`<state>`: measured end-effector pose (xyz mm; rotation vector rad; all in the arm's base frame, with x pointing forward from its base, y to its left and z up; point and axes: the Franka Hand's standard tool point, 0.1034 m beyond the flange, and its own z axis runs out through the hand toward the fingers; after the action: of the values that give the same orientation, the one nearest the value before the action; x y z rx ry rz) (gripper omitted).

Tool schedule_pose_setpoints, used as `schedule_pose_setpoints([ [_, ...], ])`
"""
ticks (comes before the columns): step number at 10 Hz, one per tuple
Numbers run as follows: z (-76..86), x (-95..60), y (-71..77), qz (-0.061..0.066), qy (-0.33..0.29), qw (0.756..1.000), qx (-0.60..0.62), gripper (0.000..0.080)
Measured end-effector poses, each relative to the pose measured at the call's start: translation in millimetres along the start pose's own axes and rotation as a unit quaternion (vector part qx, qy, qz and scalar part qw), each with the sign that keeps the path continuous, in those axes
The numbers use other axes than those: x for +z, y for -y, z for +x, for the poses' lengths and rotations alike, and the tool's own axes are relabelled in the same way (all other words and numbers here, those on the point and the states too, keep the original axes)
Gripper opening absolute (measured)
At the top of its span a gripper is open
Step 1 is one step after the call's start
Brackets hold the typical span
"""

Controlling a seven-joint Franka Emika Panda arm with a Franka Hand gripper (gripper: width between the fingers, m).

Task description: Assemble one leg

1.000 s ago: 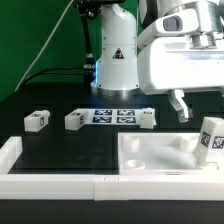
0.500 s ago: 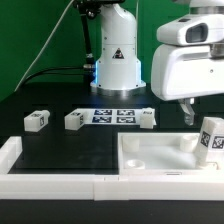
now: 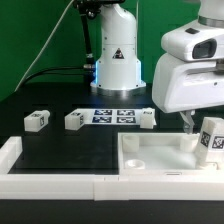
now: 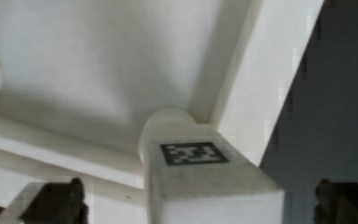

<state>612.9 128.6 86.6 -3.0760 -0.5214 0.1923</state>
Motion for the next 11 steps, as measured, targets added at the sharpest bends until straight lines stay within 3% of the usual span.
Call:
schedule_pose_setpoints([
  [1,0.0,0.0,0.3,0.000,0.000,1.000,0.000,0.0649],
  [3,0.0,0.0,0.2,0.000,0.000,1.000,0.000,0.0391],
  [4,0.1,-0.4,-1.7,-0.001,0.000,1.000,0.001,0.0301],
  [9,0.1,-0.7,-3.3,0.000,-0.001,1.000,0.031,0.0301],
  [11,-1.6,0.3,-6.5,0.013,-0.023,0.980,0.198,0.0299],
])
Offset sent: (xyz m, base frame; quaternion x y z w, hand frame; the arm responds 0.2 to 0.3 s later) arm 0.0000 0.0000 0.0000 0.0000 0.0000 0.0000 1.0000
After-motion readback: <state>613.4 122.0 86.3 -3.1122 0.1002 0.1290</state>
